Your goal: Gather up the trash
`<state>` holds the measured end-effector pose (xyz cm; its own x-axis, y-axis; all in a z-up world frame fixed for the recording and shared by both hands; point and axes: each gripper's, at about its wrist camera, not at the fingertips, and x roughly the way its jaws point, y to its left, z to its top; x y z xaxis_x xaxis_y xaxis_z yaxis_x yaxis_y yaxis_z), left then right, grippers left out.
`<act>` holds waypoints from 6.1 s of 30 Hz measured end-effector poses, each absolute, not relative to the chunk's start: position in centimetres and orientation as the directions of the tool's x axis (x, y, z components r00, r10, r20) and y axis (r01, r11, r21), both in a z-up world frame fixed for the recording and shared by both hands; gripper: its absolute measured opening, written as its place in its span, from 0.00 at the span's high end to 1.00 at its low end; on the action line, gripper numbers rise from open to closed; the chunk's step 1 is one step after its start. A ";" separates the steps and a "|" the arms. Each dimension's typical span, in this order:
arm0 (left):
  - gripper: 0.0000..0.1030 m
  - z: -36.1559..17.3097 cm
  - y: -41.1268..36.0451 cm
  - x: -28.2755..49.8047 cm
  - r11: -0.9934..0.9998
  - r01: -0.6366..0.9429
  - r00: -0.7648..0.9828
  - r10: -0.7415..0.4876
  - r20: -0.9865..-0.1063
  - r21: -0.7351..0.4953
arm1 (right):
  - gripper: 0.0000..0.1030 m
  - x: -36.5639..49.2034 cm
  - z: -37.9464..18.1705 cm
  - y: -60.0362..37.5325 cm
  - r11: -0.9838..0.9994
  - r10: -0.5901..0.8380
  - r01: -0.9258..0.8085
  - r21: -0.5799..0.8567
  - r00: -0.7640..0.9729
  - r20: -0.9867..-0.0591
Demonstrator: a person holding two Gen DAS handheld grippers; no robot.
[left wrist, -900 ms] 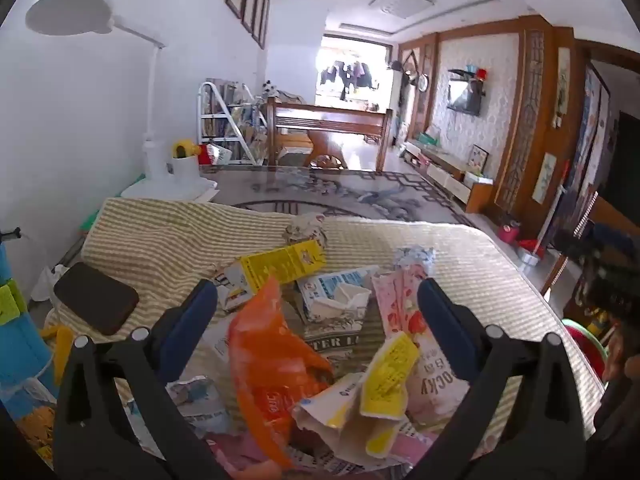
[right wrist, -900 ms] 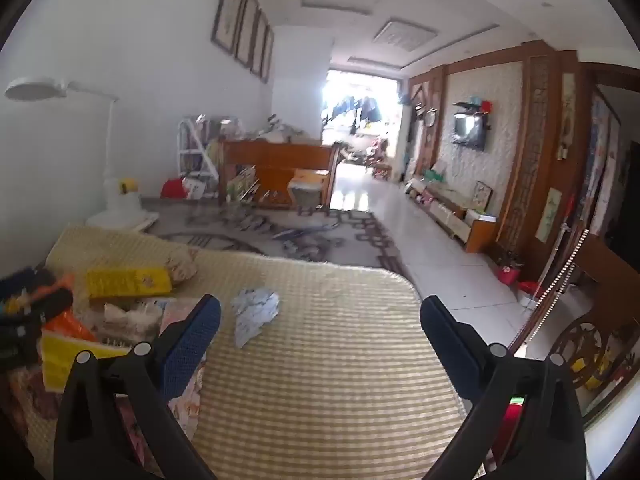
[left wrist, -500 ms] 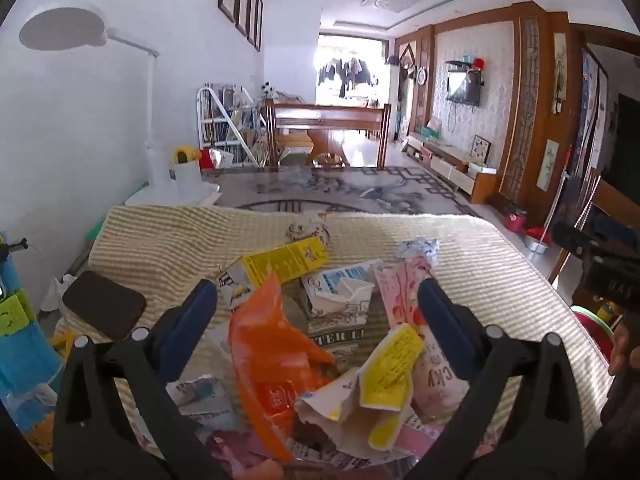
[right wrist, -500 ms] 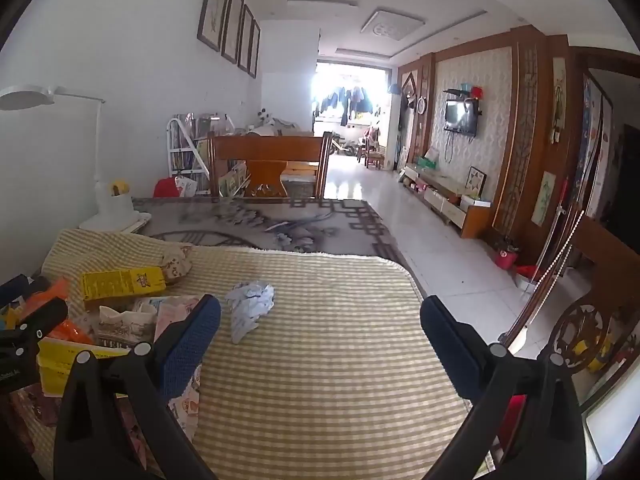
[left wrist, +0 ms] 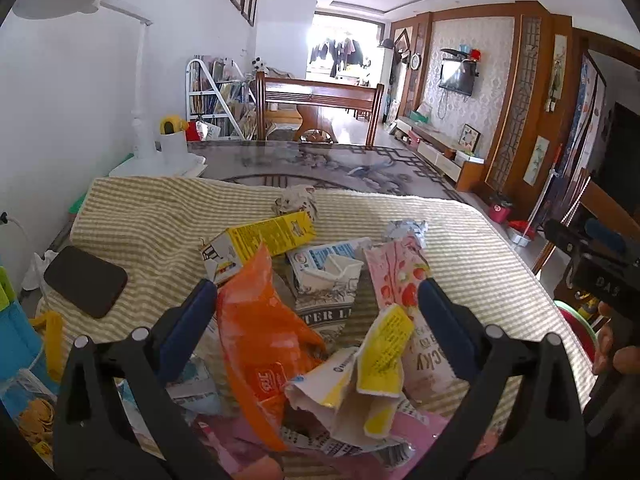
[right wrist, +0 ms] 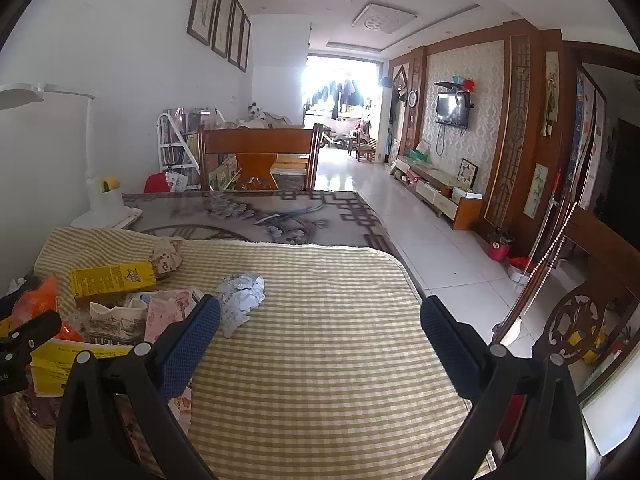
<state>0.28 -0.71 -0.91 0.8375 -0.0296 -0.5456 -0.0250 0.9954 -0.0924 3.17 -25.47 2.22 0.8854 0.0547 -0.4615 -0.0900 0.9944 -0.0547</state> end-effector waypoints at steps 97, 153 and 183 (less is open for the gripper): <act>0.19 -5.1 0.7 -5.7 0.914 -0.099 0.690 -0.222 -0.689 -0.393 | 0.69 -6.0 -2.6 -23.5 0.844 0.463 -0.463 0.269 0.380 -0.801; 0.68 -5.5 -40.4 3.5 0.677 0.652 0.239 -0.612 -0.754 -0.342 | 0.54 -7.6 -2.8 -62.8 0.891 -0.010 0.333 0.309 0.694 -0.720; 0.25 0.2 -12.8 -3.3 0.952 0.192 0.651 -0.304 -0.695 -0.237 | 0.28 -5.7 4.8 -46.2 0.915 0.302 -0.048 0.400 0.738 -0.603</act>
<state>-3.31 -12.79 0.19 0.6511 -0.3041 -0.6954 0.1919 0.9524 -0.2368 -5.70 -46.16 4.77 0.7384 0.3021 -0.6030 -0.0476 0.9152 0.4003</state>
